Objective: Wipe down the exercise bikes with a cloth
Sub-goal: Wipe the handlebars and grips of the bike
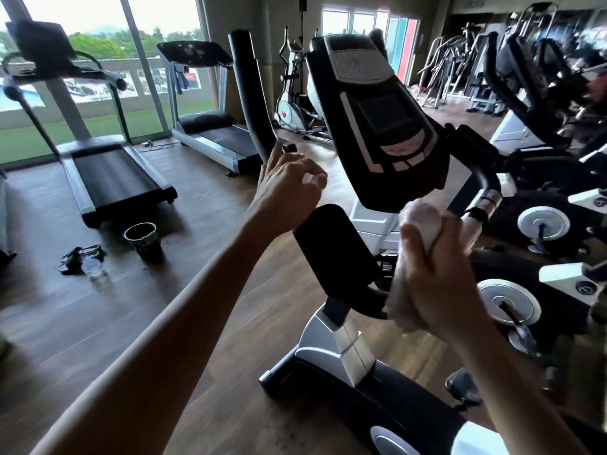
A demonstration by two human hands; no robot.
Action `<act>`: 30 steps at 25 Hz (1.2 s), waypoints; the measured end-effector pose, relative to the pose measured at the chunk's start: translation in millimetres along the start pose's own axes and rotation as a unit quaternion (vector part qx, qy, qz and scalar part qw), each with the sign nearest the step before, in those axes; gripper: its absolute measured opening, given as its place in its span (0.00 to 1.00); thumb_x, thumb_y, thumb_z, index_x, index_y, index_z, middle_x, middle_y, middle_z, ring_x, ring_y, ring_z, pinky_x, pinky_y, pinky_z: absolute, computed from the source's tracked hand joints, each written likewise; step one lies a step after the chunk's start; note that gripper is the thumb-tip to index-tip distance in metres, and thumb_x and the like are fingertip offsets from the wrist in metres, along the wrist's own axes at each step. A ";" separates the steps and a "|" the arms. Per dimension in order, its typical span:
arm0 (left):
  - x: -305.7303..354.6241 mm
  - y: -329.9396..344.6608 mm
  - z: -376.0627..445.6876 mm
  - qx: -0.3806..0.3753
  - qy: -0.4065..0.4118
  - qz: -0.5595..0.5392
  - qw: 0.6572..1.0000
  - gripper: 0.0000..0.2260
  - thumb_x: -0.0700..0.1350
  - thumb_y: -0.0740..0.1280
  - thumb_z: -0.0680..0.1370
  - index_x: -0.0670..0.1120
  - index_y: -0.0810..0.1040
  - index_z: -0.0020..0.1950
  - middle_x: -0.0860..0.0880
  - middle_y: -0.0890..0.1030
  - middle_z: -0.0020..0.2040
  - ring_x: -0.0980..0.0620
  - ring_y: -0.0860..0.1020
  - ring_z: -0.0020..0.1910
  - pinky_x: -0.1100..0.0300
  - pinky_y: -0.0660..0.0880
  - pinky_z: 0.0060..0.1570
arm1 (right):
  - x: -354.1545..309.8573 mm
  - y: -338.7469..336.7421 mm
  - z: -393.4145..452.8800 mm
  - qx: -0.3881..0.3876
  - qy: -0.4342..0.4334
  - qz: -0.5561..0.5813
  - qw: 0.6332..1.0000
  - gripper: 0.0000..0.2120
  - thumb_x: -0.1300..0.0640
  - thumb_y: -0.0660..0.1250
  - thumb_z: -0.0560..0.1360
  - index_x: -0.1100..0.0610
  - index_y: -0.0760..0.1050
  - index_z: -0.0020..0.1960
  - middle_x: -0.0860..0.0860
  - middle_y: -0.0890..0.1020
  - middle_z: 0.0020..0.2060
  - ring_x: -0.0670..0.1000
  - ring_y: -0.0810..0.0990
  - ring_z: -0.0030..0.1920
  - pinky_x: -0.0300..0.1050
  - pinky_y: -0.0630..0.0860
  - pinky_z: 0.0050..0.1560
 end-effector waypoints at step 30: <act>29.2 14.8 -57.4 0.083 -0.104 0.153 0.979 0.18 0.59 0.53 0.78 0.53 0.73 0.35 0.56 0.83 0.60 0.54 0.56 0.81 0.48 0.63 0.75 | 7.5 5.2 -4.4 -0.035 -0.249 0.030 0.967 0.44 0.36 0.67 0.76 0.63 0.58 0.79 0.57 0.75 0.64 0.49 0.73 0.62 0.32 0.66 0.58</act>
Point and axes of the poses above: each hand's wrist, its own z-axis towards the middle knuckle, its own y-axis out of the palm, x = y × z, the point moved 7 cm from there along z, towards the middle knuckle
